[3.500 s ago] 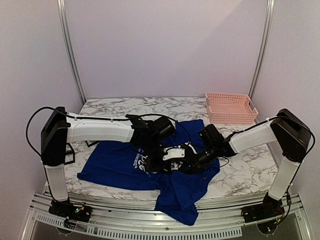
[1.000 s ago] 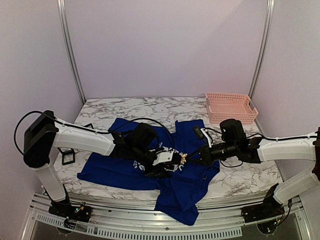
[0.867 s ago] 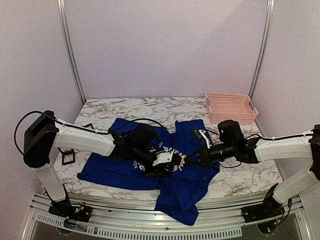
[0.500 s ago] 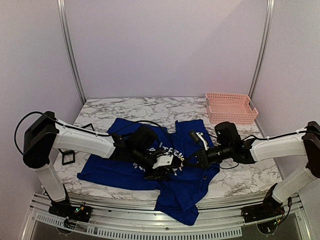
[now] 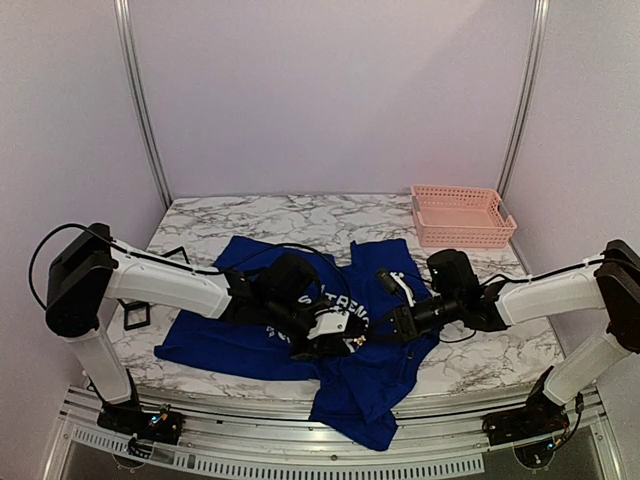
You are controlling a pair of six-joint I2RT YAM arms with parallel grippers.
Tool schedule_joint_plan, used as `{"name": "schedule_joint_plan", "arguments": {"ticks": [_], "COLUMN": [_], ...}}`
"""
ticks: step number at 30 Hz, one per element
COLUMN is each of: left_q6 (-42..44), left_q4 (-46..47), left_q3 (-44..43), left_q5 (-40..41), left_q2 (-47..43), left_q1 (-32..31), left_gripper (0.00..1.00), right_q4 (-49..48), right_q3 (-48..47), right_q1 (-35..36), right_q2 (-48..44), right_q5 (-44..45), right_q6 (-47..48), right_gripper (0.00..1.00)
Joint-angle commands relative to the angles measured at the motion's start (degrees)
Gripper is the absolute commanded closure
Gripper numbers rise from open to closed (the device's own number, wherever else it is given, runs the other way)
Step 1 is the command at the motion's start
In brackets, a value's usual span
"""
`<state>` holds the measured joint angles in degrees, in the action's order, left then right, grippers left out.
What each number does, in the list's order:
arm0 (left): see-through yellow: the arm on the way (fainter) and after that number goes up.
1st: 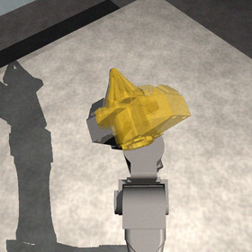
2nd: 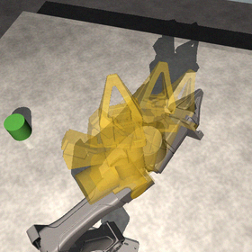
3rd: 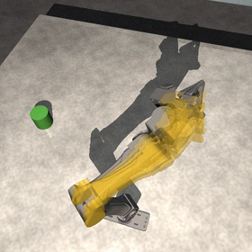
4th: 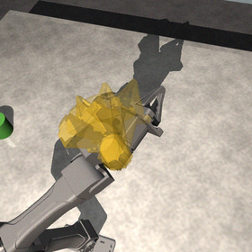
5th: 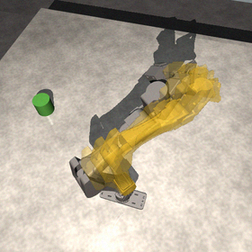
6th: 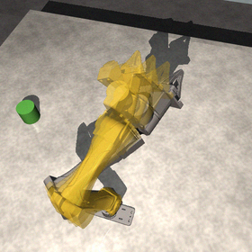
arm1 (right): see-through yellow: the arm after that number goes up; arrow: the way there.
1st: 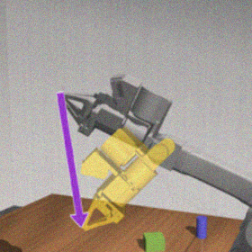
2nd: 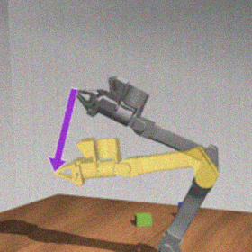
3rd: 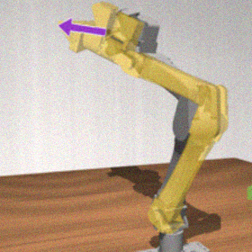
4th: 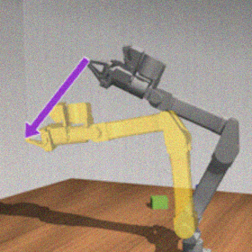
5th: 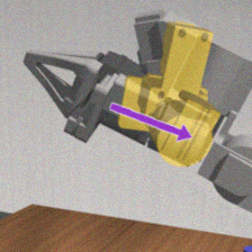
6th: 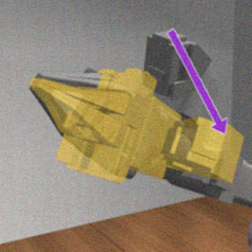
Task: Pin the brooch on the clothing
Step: Cross the brooch on the flattened clothing.
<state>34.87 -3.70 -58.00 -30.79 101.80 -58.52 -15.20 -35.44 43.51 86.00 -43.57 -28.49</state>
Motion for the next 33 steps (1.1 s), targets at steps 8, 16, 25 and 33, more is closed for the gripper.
{"name": "schedule_joint_plan", "arguments": {"ticks": [8, 16, 25, 33], "left_q6": [2.33, 3.12, 0.48, -0.26], "left_q4": [2.43, 2.73, 7.66, 7.47], "left_q3": [2.03, 2.58, 2.54, 2.62], "left_q5": [2.47, 2.70, 3.89, 4.07], "left_q2": [-1.78, -2.33, -2.27, -2.85], "left_q1": [-1.24, -1.50, -1.77, -1.77], "left_gripper": [1.00, 1.00, 1.00, 1.00], "right_q4": [-3.26, -4.30, -6.62, -6.67], "right_q3": [0.30, 0.20, 0.20, 0.35], "right_q1": [0.28, 0.27, 0.37, 0.88], "right_q2": [4.21, 5.36, 6.84, 7.57], "right_q5": [-6.16, -5.96, -6.87, -6.58], "right_q6": [-1.60, -1.52, -2.88, -3.24], "right_gripper": [1.00, 1.00, 1.00, 1.00]}}
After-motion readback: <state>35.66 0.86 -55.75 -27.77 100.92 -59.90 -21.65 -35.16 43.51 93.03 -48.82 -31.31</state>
